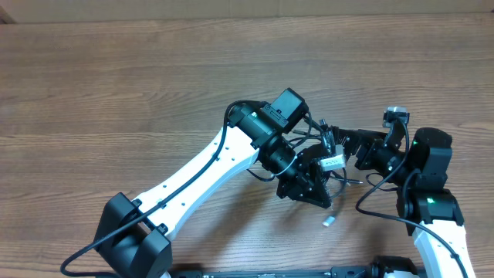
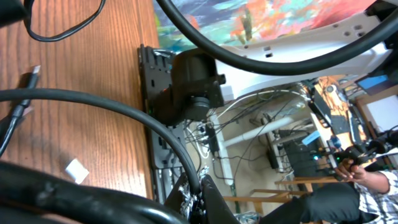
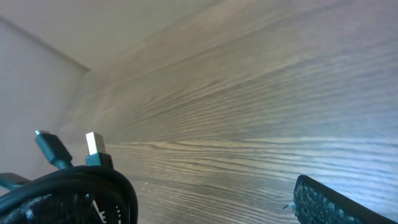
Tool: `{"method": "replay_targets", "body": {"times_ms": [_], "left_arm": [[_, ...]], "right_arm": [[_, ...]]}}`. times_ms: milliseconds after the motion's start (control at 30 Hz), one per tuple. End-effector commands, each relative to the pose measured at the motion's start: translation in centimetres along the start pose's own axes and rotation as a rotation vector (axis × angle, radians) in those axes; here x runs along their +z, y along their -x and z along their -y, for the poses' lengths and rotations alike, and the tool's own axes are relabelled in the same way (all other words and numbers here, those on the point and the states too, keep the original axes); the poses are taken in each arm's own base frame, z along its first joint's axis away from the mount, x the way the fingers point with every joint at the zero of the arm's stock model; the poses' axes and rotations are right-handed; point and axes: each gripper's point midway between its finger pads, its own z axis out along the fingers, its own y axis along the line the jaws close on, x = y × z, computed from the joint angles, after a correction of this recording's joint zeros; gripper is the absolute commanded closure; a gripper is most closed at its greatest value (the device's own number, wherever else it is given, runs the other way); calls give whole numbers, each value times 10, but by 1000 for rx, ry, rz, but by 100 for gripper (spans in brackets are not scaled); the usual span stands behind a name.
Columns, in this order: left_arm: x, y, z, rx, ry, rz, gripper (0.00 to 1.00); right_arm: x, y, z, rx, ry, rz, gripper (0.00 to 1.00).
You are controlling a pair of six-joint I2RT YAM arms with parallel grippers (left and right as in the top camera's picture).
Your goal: Untangle cables
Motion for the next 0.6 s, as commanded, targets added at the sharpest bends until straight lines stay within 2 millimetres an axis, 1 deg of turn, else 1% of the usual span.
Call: {"method": "replay_targets", "body": {"times_ms": [0, 233, 400, 500, 567], "left_arm": [[4, 11, 34, 52, -86, 23, 96], [1, 4, 29, 13, -58, -2, 96], [-6, 0, 22, -21, -31, -5, 96], [-13, 0, 17, -33, -18, 9, 96], [-17, 0, 14, -43, -9, 17, 96]], "right_arm": [[-4, 16, 62, 153, -310, 110, 0], [-11, 0, 88, 219, -450, 81, 0], [-14, -11, 94, 236, -488, 45, 1], [-16, -17, 97, 241, -507, 24, 17], [-18, -21, 100, 247, -527, 13, 19]]}}
